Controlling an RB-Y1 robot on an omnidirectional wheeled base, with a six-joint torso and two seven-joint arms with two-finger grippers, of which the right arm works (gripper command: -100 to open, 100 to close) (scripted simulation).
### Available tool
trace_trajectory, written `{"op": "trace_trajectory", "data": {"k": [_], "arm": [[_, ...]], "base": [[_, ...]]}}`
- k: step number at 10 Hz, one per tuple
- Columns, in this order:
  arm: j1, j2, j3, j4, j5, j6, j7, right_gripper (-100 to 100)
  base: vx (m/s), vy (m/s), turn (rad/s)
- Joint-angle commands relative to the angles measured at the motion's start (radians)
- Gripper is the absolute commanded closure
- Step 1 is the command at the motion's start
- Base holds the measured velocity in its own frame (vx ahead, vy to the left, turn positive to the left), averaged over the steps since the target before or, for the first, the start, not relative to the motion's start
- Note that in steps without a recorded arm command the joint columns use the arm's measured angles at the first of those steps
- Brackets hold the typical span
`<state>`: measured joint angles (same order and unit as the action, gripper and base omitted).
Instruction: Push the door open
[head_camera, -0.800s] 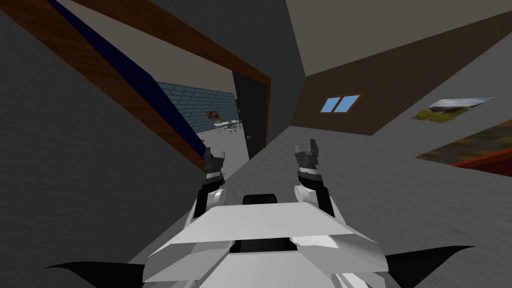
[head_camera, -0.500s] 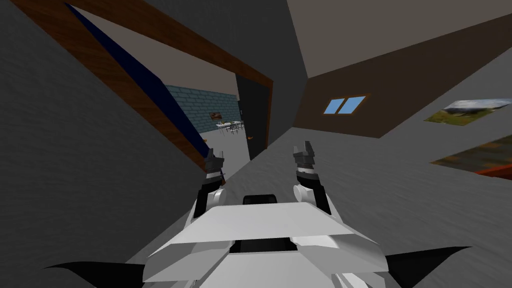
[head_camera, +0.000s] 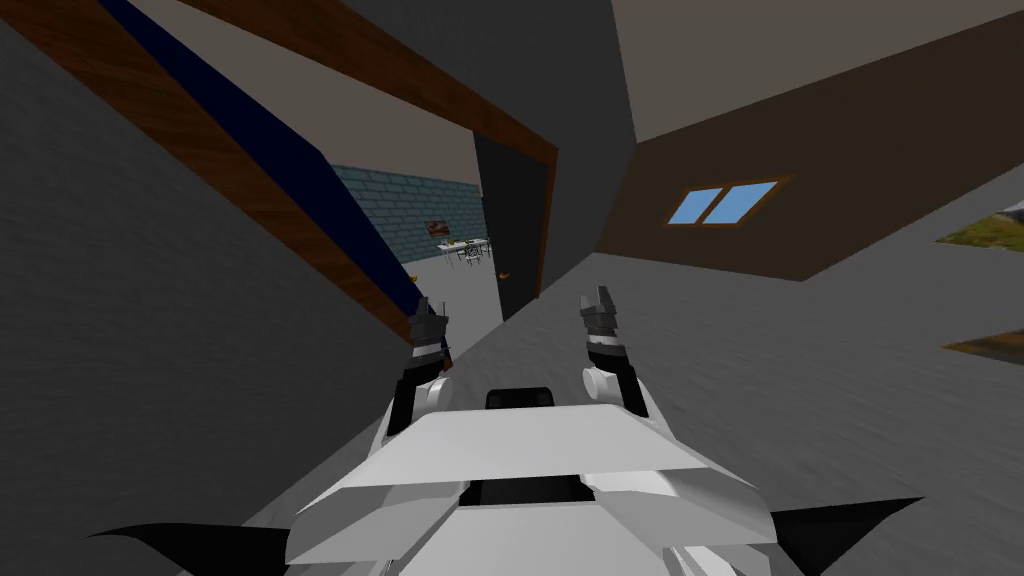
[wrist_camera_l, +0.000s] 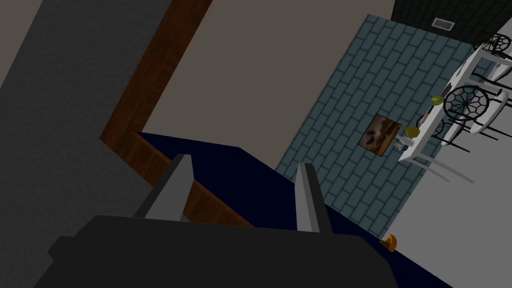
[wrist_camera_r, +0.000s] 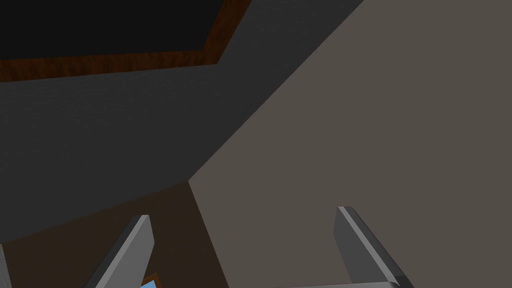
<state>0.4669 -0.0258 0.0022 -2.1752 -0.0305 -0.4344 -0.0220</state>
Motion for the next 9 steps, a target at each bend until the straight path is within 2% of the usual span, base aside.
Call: {"op": "trace_trajectory", "data": {"k": [1,4,5,9], "arm": [[-0.016,-0.008,0.005,0.046,-0.001,-0.012,0.003,-100],[-0.046,-0.023,0.007,0.12,-0.005,-0.029,0.005,-100],[-0.064,-0.029,0.009,0.164,-0.007,-0.039,0.006,-100],[-0.099,-0.042,0.011,0.251,-0.011,-0.059,0.008,-100]], "base": [[0.107,-0.029,0.121],[0.121,-0.036,0.12],[0.145,-0.042,0.166],[0.102,-0.035,0.113]]}}
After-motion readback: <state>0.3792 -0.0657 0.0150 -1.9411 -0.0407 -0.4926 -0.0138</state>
